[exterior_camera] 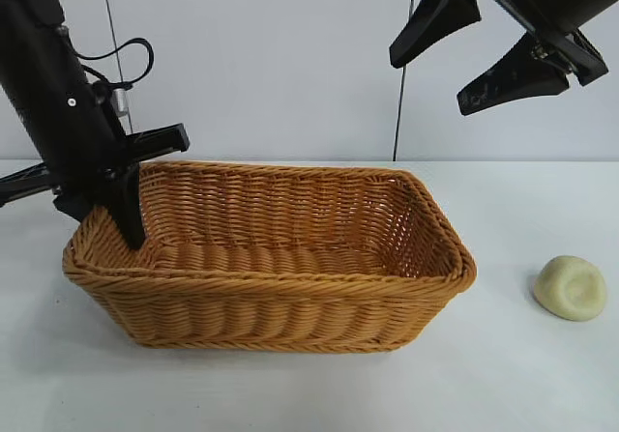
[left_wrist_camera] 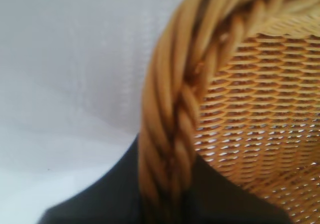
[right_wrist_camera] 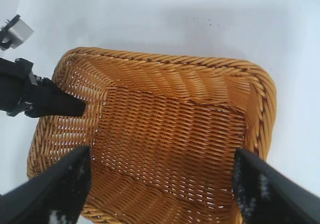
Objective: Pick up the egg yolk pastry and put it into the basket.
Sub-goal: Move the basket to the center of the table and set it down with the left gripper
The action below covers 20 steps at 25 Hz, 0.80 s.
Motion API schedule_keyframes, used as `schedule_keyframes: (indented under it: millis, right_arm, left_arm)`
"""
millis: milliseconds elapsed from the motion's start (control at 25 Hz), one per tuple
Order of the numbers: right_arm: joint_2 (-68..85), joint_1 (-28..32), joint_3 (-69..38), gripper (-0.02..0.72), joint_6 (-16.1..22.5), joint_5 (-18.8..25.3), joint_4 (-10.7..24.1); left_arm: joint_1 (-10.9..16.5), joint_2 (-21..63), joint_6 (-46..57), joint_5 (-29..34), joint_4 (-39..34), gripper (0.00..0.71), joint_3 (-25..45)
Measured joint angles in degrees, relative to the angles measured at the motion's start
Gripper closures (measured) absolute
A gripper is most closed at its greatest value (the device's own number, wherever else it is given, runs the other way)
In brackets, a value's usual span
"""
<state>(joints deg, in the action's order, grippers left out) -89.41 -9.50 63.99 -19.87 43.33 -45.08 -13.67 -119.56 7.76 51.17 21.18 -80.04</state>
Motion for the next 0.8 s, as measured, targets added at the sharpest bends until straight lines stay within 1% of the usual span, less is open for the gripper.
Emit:
schedule_keyframes:
  millis: [240, 320, 400, 560, 640, 800]
  right_arm:
    - [0.0, 0.0, 0.0, 0.141, 0.0, 0.0, 0.0]
    - [0.0, 0.0, 0.0, 0.141, 0.0, 0.0, 0.0]
    - [0.0, 0.0, 0.0, 0.141, 0.0, 0.0, 0.0]
    - [0.0, 0.0, 0.0, 0.141, 0.0, 0.0, 0.0]
    - [0.0, 0.0, 0.0, 0.141, 0.0, 0.0, 0.0]
    - [0.0, 0.0, 0.0, 0.141, 0.0, 0.0, 0.0]
  left_arm:
    - [0.0, -0.4, -0.3, -0.3, 0.4, 0.621, 0.0]
    - [0.0, -0.4, -0.3, -0.2, 0.6, 0.578, 0.0]
    - [0.0, -0.4, -0.4, 0.0, 1.0, 0.466, -0.1]
    - [0.0, -0.4, -0.4, 1.2, 1.5, 0.126, -0.6]
    - [0.0, -0.4, -0.4, 3.1, 1.5, 0.089, -1.7]
    - [0.0, -0.3, -0.4, 8.2, 1.4, 0.070, -7.0]
